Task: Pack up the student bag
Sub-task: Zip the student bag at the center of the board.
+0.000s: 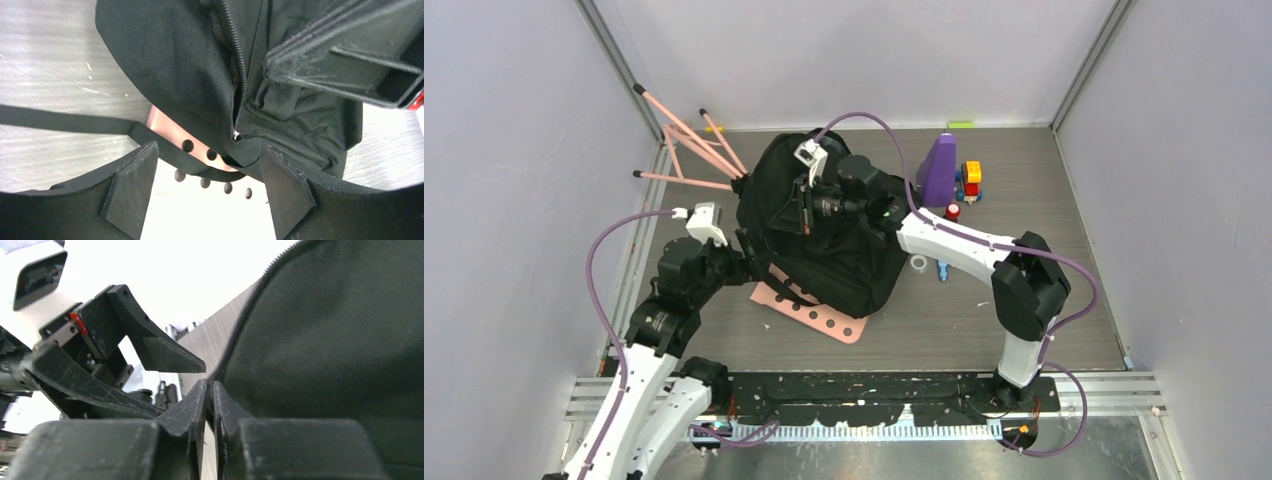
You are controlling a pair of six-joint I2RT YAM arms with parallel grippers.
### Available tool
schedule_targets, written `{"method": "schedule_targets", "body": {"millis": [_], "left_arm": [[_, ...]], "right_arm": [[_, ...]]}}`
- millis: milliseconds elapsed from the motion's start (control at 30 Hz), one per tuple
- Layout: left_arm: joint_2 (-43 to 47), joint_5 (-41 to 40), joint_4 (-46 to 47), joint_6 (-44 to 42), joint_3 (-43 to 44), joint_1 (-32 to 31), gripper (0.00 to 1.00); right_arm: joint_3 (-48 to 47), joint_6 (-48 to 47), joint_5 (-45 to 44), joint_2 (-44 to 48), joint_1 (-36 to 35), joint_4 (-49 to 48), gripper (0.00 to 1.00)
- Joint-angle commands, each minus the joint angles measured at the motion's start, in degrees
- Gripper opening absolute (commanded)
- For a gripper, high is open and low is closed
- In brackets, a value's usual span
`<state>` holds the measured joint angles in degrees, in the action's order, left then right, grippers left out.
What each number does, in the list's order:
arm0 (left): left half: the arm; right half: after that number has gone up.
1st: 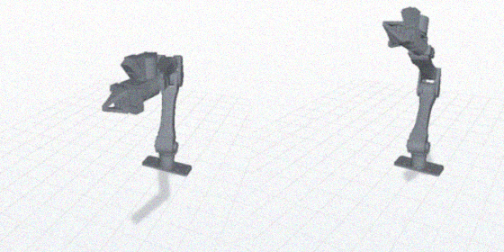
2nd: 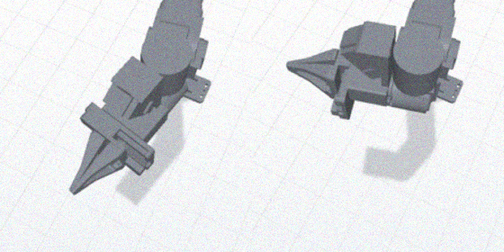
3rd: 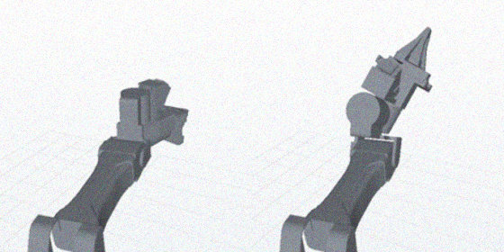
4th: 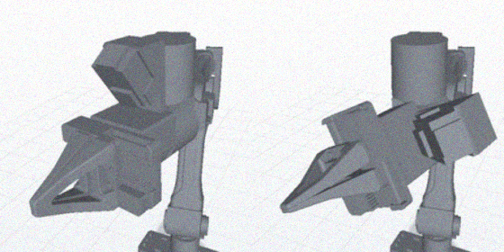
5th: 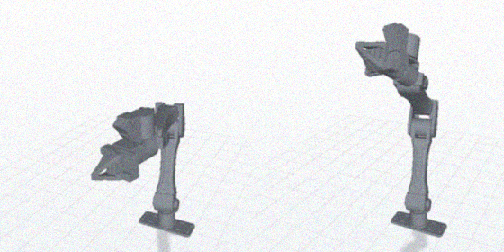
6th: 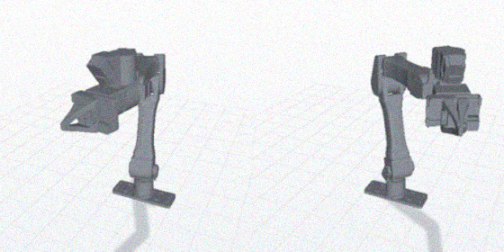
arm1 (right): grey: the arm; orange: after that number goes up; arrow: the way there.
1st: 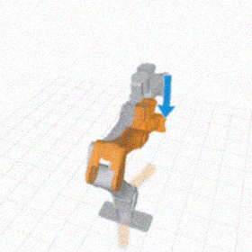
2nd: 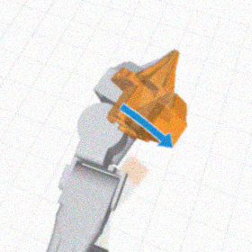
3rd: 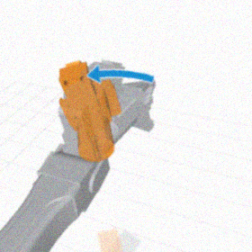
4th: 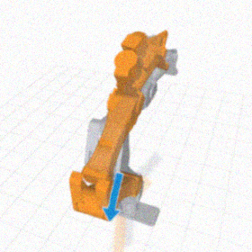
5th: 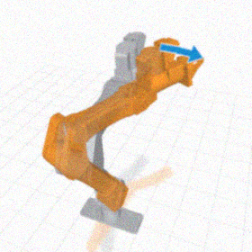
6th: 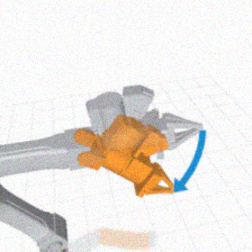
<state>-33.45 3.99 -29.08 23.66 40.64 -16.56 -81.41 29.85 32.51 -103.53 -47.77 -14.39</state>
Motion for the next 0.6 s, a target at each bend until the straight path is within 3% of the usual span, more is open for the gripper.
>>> {"method": "schedule_targets", "body": {"millis": [0, 200, 567], "left_arm": [[-3.0, 0.4, 5.4, 12.5, -1.5, -0.1, 0.78], [-4.8, 4.3, 14.4, 24.5, -6.5, -0.1, 0.78], [-4.6, 8.9, 18.3, 24.5, -8.2, -0.1, 0.27]], "right_arm": [[2.8, -5.2, -6.0, 4.8, 1.3, 4.7, 0.25], [6.7, -12.2, -8.6, 5.6, 2.7, 8.3, 0.46], [8.7, -18.1, -2.2, 4.1, 0.2, 12.9, 0.62]]}}
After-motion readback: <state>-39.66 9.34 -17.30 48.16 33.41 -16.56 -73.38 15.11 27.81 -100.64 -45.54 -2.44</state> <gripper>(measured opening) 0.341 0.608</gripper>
